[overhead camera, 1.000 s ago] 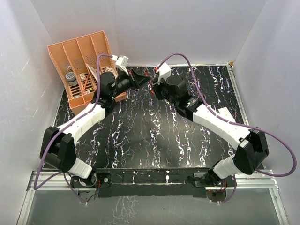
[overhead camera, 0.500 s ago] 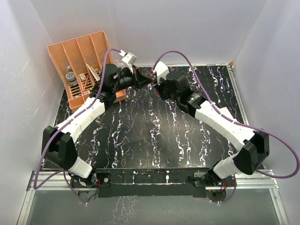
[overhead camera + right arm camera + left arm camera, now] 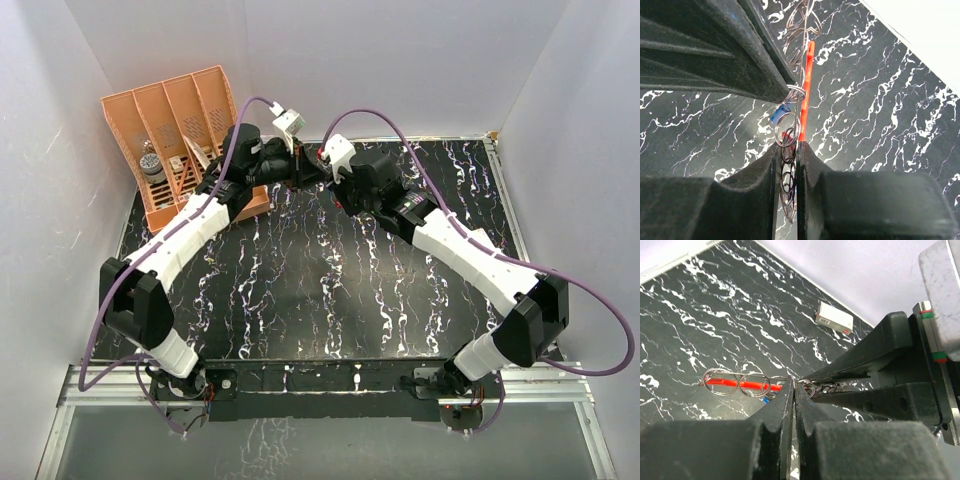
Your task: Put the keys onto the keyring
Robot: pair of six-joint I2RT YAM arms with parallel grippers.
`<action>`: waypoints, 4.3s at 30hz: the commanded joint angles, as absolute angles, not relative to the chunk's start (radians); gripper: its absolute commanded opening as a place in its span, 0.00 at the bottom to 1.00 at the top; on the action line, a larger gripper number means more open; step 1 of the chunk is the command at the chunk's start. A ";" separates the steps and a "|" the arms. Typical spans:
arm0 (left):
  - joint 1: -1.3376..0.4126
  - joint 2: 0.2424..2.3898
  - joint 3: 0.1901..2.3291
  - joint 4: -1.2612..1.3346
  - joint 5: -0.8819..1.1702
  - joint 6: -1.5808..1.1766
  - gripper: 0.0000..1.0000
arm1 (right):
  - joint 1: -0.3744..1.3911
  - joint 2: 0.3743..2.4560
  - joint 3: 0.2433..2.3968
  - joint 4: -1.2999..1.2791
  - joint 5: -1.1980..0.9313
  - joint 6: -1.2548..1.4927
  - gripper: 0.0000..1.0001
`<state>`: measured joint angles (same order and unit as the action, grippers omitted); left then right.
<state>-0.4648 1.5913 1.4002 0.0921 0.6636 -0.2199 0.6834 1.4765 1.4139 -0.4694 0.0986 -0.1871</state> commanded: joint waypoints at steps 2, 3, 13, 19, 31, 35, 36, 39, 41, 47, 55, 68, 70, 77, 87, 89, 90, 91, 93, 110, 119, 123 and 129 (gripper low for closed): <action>-0.477 1.626 1.469 -0.013 0.726 -0.184 0.00 | 0.695 1.475 1.493 -0.416 0.046 -0.199 0.10; -0.476 1.631 1.477 -0.028 0.728 -0.177 0.00 | 0.695 1.473 1.493 -0.416 0.044 -0.199 0.10; -0.481 1.658 1.560 -0.202 0.714 -0.095 0.00 | 0.695 1.457 1.492 -0.399 0.053 -0.188 0.09; -0.498 1.656 1.565 -0.227 0.689 -0.074 0.00 | 0.694 1.427 1.468 -0.336 0.081 -0.171 0.09; -0.507 1.671 1.571 -0.253 0.652 -0.068 0.00 | 0.695 1.399 1.462 -0.294 0.098 -0.175 0.09; -0.508 1.644 1.546 -0.210 0.615 -0.096 0.00 | 0.695 1.393 1.458 -0.295 0.099 -0.178 0.09; -0.508 1.634 1.533 -0.192 0.609 -0.106 0.00 | 0.695 1.391 1.456 -0.295 0.100 -0.178 0.09; -0.508 1.613 1.509 -0.157 0.595 -0.124 0.00 | 0.695 1.384 1.448 -0.292 0.103 -0.179 0.09; -0.508 1.606 1.504 -0.147 0.588 -0.129 0.00 | 0.695 1.382 1.445 -0.294 0.104 -0.182 0.09; -0.508 1.547 1.458 -0.086 0.507 -0.160 0.07 | 0.695 1.379 1.438 -0.290 0.119 -0.187 0.08; -0.499 1.311 1.269 0.127 0.302 -0.230 0.54 | 0.695 1.381 1.426 -0.280 0.133 -0.196 0.07; -0.497 1.184 1.129 0.224 0.157 -0.256 0.59 | 0.695 1.350 1.384 -0.236 0.131 -0.226 0.05; -0.496 1.171 1.102 0.246 0.145 -0.263 0.60 | 0.694 1.318 1.340 -0.190 0.122 -0.241 0.04; -0.490 1.145 1.034 0.284 0.111 -0.286 0.64 | 0.693 1.286 1.257 -0.104 0.101 -0.270 0.00; -0.461 1.117 0.946 0.347 0.107 -0.326 0.67 | 0.692 1.262 1.156 -0.020 0.067 -0.321 0.00; -0.455 1.117 0.941 0.349 0.111 -0.332 0.67 | 0.691 1.253 1.137 -0.003 0.064 -0.328 0.00; -0.451 1.116 0.937 0.352 0.113 -0.334 0.67 | 0.692 1.252 1.132 -0.002 0.065 -0.328 0.00; -0.447 1.114 0.933 0.355 0.114 -0.337 0.67 | 0.692 1.252 1.130 -0.002 0.067 -0.329 0.00; -0.437 1.109 0.927 0.357 0.115 -0.344 0.67 | 0.692 1.260 1.126 -0.008 0.069 -0.324 0.00; -0.399 1.066 0.827 0.399 0.132 -0.417 0.68 | 0.690 1.454 1.056 -0.018 -0.032 -0.239 0.00; -0.391 1.059 0.798 0.409 0.134 -0.434 0.68 | 0.660 1.547 1.081 -0.047 -0.196 -0.103 0.00; -0.390 1.054 0.793 0.409 0.135 -0.437 0.68 | 0.612 1.602 1.090 -0.027 -0.275 0.023 0.00; -0.388 1.053 0.790 0.422 0.147 -0.451 0.68 | 0.558 1.631 1.062 0.075 -0.303 0.192 0.00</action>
<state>-0.3946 1.0859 0.7982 0.3710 0.1242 -0.4389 0.5869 1.6493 1.0382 -0.0975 -0.2615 0.0395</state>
